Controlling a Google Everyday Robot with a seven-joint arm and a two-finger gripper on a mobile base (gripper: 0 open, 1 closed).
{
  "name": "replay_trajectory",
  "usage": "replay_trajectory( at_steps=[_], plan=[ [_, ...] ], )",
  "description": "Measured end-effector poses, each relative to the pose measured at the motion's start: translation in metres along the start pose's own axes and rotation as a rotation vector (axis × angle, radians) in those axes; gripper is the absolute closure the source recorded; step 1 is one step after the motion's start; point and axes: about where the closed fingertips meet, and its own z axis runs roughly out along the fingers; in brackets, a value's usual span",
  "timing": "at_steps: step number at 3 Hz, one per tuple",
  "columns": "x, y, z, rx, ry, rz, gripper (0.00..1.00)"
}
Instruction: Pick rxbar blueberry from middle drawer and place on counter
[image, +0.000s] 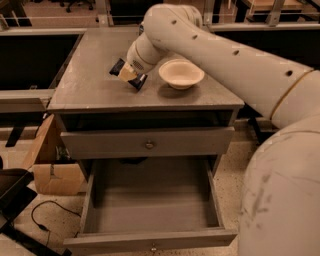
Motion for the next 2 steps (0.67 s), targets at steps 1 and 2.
replay_trajectory(
  at_steps=[1, 2],
  plan=[
    [0.0016, -0.0073, 0.0469, -0.018, -0.135, 0.056, 1.00],
    [0.0014, -0.0060, 0.0550, -0.026, -0.145, 0.062, 0.73]
  ],
)
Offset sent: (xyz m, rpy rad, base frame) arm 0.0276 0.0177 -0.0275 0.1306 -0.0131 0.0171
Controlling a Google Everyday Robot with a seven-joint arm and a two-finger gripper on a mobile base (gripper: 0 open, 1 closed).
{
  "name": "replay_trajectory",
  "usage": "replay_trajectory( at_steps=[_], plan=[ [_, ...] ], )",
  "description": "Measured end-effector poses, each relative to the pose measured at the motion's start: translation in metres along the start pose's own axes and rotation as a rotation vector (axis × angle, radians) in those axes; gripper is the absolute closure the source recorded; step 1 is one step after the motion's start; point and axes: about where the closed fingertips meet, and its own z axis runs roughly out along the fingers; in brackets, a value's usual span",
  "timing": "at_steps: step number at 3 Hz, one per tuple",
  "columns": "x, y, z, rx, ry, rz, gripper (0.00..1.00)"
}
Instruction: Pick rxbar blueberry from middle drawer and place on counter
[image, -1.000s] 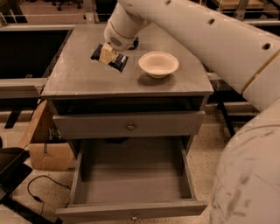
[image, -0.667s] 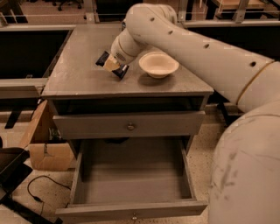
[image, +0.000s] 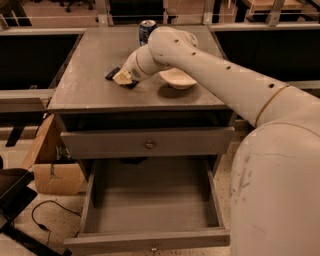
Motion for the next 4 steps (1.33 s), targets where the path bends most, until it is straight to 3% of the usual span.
replay_trajectory(
  at_steps=[3, 4],
  plan=[
    [0.0000, 0.0000, 0.0001, 0.000, 0.000, 0.000, 0.04],
    [-0.0042, -0.0034, -0.0012, 0.000, 0.000, 0.000, 0.00]
  ],
)
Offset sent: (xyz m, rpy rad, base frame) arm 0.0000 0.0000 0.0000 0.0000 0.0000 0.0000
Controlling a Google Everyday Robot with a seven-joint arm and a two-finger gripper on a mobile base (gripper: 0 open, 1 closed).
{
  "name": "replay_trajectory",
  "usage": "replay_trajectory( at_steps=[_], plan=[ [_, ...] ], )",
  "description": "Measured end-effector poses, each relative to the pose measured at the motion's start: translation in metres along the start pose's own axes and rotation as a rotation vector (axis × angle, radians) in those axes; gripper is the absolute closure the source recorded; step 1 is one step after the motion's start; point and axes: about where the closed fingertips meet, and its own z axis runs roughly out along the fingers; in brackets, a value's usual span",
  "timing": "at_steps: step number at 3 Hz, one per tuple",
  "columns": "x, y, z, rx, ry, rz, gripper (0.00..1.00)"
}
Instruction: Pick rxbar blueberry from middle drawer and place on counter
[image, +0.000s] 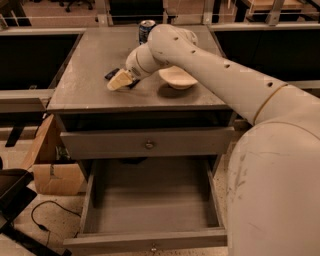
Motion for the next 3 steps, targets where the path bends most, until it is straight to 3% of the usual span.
replay_trajectory(
  at_steps=[1, 2, 3],
  plan=[
    [-0.001, -0.001, 0.000, 0.000, 0.000, 0.000, 0.00],
    [-0.005, 0.005, -0.030, 0.045, -0.025, 0.006, 0.00],
    [-0.022, 0.002, -0.119, 0.218, -0.090, 0.013, 0.00]
  ],
)
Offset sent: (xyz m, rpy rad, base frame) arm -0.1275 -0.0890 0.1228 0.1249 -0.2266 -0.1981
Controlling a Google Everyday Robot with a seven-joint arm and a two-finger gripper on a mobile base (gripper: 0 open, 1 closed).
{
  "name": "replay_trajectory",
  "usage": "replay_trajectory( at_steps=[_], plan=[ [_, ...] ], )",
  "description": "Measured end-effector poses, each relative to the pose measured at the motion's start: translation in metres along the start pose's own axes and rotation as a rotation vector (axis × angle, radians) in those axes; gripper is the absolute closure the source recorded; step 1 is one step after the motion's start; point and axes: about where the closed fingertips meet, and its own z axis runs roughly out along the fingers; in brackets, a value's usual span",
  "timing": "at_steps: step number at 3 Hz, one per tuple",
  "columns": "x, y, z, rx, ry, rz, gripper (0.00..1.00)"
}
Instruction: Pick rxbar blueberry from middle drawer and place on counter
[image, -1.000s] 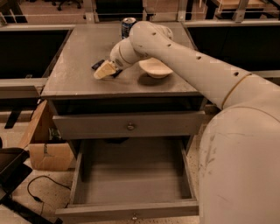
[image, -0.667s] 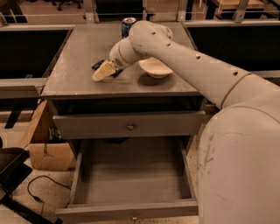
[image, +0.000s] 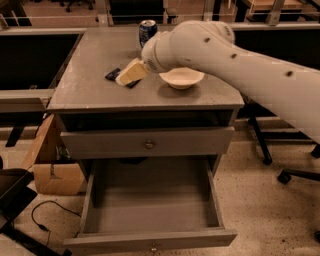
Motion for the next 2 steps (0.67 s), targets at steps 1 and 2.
replay_trajectory(
  at_steps=[1, 2],
  plan=[
    [-0.026, -0.017, -0.099, 0.236, -0.048, -0.109, 0.00],
    [0.006, -0.006, -0.184, 0.353, 0.059, -0.169, 0.00]
  ],
)
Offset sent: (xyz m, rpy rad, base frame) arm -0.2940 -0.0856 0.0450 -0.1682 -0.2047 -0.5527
